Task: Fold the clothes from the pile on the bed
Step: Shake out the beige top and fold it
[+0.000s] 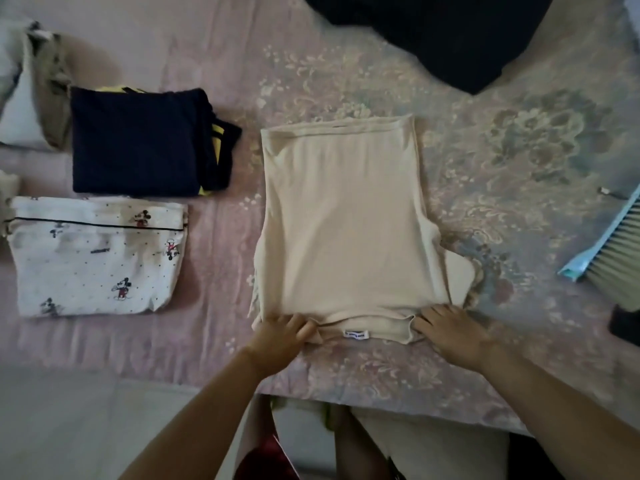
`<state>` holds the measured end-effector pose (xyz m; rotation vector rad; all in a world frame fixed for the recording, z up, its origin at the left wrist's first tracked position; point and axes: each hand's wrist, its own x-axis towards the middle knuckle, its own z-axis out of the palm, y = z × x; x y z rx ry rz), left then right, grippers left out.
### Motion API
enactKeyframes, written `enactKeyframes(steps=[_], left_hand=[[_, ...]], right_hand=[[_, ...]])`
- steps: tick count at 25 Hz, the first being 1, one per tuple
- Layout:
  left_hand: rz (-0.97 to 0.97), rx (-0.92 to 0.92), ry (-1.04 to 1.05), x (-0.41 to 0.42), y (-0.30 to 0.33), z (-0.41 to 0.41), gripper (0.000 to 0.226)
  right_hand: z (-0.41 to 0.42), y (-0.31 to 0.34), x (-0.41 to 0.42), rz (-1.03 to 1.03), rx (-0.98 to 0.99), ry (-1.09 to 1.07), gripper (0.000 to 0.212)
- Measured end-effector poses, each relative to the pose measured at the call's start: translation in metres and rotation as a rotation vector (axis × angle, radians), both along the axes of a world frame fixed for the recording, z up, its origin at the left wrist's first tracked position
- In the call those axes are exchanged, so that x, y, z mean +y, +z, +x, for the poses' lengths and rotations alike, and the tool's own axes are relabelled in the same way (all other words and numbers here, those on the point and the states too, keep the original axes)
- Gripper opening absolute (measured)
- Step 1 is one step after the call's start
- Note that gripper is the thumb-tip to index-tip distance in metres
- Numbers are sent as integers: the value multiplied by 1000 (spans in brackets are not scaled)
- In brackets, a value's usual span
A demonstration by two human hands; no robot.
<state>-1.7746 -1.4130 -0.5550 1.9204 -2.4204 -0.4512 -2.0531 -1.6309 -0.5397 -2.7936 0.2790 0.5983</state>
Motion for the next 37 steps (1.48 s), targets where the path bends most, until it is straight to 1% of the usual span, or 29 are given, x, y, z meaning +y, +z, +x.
enactKeyframes(steps=[1,2,3,5,6,7,9,10,11,12,14,15,16,17,18,20,21,22,23,24,25,26,28,30,32,33,34,35,37], left_hand=[[-30,54,71,7,2,-1,43],[-47,121,206,10,9,0,38],[-82,217,406,10,15,3,33],[-107,365,921,0,24,16,29],[-74,366,1110,-5,23,24,29],[-15,384,1214,-8,21,32,30],[102,547,1303,-17,19,42,28],[168,661,1374,-23,23,41,26],[231,768,1456,-28,27,39,27],[289,821,1513,-33,31,35,33],[420,816,1520,-37,37,26,40],[469,795,1496,-35,35,25,36],[502,763,1482,-33,36,25,30],[508,736,1509,-29,36,28,25],[472,724,1565,-23,39,33,25],[314,608,1678,-6,40,43,30],[249,555,1713,2,40,47,31],[213,538,1736,8,40,49,28],[212,551,1759,12,41,50,22],[218,573,1770,13,39,52,16],[230,604,1783,13,37,53,12],[248,643,1798,13,34,54,12],[299,667,1799,14,28,52,13],[317,683,1813,21,20,51,14],[327,705,1843,28,17,51,13],[338,698,1848,30,17,51,14],[353,645,1834,31,18,50,15],[352,483,1742,31,20,48,20],[208,-12,1292,25,22,33,38]], right_hand=[[0,1,4,12,-20,-32,48],[3,6,8,18,-52,-99,33],[5,7,8,28,-136,-225,20],[14,11,-1,-4,-234,-694,24],[18,11,-11,-72,-252,-933,24],[16,6,-23,-123,-242,-1127,25],[24,6,-40,-80,-101,-1454,36],[30,6,-46,8,-37,-1592,45],[35,7,-51,113,-41,-1709,52],[37,5,-54,240,-27,-1832,61],[34,-3,-61,405,-34,-1929,80],[30,-9,-65,479,-50,-1963,88],[27,-12,-66,525,-109,-2028,88],[23,-13,-67,547,-198,-2090,76],[18,-10,-67,524,-262,-2136,58],[5,-8,-66,412,-276,-2112,18],[0,-5,-64,373,-273,-2077,8],[-1,-2,-62,338,-250,-2046,16],[0,2,-60,294,-232,-1996,16],[6,12,-57,225,-180,-1935,8],[10,19,-53,113,-142,-1842,10],[17,25,-47,-4,-108,-1706,24],[40,36,-25,-137,-86,-1340,43],[60,32,2,-110,-19,-968,54],[72,21,22,-44,183,-630,60],[73,16,28,-10,297,-554,60],[70,10,33,27,391,-562,61],[66,7,37,37,418,-594,64],[56,4,49,-69,229,-535,67]])
